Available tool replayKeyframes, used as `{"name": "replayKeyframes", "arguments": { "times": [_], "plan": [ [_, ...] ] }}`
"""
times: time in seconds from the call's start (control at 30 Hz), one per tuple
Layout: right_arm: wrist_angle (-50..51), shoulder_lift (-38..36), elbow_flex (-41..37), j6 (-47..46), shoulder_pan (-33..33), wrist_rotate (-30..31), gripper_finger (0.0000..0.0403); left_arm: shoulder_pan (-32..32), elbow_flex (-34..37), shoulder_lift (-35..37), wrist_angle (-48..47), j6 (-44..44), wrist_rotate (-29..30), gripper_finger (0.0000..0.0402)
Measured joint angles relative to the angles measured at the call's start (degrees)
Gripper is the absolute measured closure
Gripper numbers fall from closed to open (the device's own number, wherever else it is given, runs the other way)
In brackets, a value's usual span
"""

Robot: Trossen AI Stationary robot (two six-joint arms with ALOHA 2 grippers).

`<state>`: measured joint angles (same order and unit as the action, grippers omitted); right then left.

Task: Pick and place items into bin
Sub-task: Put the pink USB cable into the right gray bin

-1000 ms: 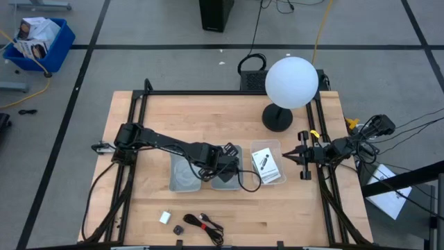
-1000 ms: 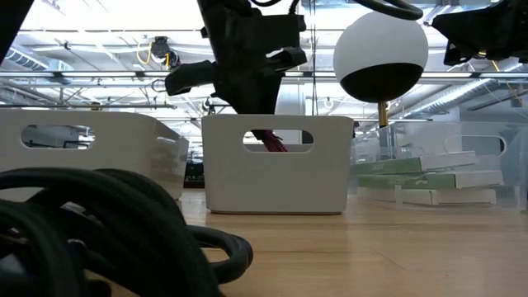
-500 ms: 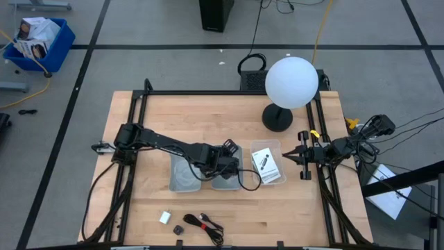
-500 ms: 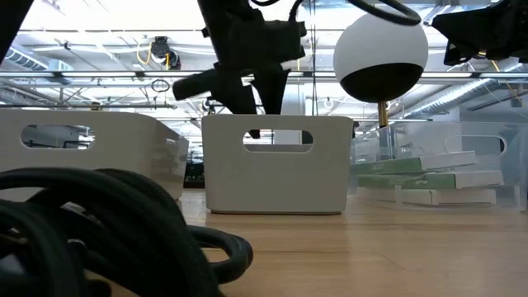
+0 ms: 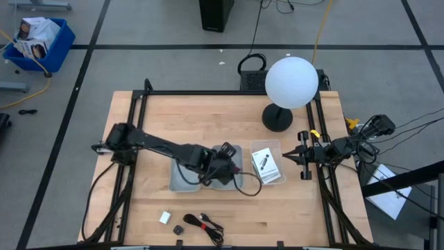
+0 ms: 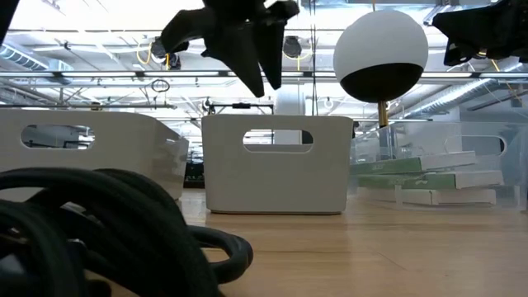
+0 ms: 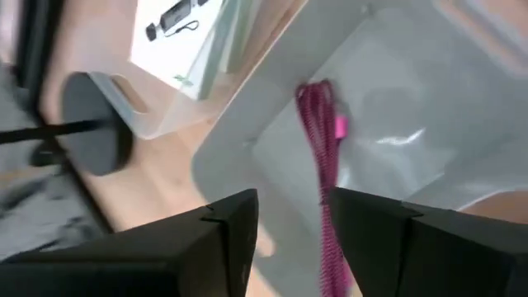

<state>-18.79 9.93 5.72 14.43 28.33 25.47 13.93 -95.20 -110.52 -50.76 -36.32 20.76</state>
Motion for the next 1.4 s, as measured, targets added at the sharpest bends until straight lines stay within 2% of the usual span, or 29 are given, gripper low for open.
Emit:
{"name": "replayKeyframes", "arguments": {
  "times": [0.27, 0.4, 0.63, 1.4],
  "plan": [
    [-0.21, 0.01, 0.00, -0.34, 0.00, -0.03, 0.0403, -2.67, -0.07, -1.07, 0.35, 5.41, -7.95, 0.0245],
    [-0.15, 0.01, 0.00, 0.03, 0.01, -0.04, 0.0403, -3.60, 0.55, -1.94, -0.07, 7.03, -10.51, 0.0228],
    [0.15, 0.00, 0.00, 0.16, 0.00, -0.03, 0.0403, -4.06, 4.22, -2.78, 1.27, 5.34, -10.32, 0.0205],
    [0.20, 0.01, 0.00, 0.16, 0.00, 0.13, 0.0403, -7.84, 12.10, -3.15, 8.67, 0.65, -9.03, 0.0204]
  ]
}}
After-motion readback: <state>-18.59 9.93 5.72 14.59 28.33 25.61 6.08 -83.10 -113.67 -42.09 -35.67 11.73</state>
